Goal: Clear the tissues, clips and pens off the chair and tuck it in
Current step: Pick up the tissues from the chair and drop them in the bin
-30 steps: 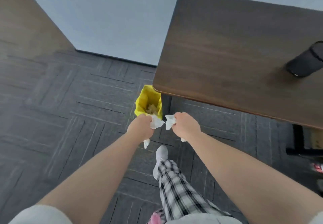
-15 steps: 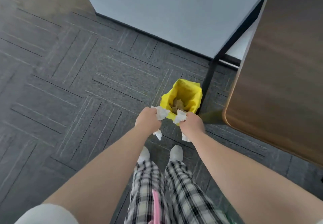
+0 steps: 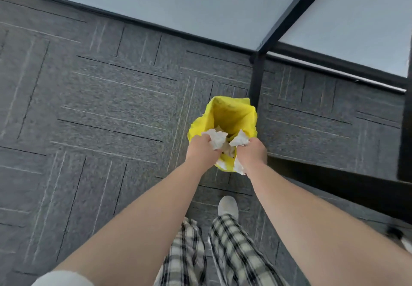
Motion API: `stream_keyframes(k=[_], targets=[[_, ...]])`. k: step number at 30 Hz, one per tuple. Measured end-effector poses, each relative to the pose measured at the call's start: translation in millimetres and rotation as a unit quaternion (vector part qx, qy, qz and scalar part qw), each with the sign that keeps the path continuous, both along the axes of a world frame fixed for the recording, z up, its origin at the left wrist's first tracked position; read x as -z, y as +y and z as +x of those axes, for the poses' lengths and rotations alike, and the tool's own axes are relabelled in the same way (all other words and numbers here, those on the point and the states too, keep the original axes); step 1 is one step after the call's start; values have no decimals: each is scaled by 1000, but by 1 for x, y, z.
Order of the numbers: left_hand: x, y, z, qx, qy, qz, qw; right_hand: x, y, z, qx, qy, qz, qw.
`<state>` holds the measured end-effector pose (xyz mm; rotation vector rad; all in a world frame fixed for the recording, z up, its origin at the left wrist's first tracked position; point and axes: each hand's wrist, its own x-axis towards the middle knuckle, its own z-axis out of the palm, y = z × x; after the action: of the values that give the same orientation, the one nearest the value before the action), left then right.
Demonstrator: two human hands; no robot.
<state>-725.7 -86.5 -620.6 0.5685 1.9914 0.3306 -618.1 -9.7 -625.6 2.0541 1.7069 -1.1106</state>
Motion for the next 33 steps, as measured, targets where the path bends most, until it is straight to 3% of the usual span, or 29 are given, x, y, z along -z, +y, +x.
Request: stream_keyframes(k=[7, 14, 21, 25, 28, 33], targets=[[48, 38, -4, 17, -31, 47, 998, 43, 21, -8, 19, 8, 0, 1000], [55, 41, 0, 68, -75, 34, 994, 42, 29, -5, 27, 34, -16, 999], [4, 39, -21, 167, -9, 21, 986, 4, 20, -11, 39, 79, -4, 996], [-29, 37, -40, 221, 30, -14, 975, -27, 13, -19, -18, 67, 9, 998], [-65, 36, -46, 250, 48, -29, 967, -63, 1, -18, -51, 60, 1, 997], [-147, 44, -47, 292, 95, -15, 952, -140, -12, -4, -22, 79, 6, 997]])
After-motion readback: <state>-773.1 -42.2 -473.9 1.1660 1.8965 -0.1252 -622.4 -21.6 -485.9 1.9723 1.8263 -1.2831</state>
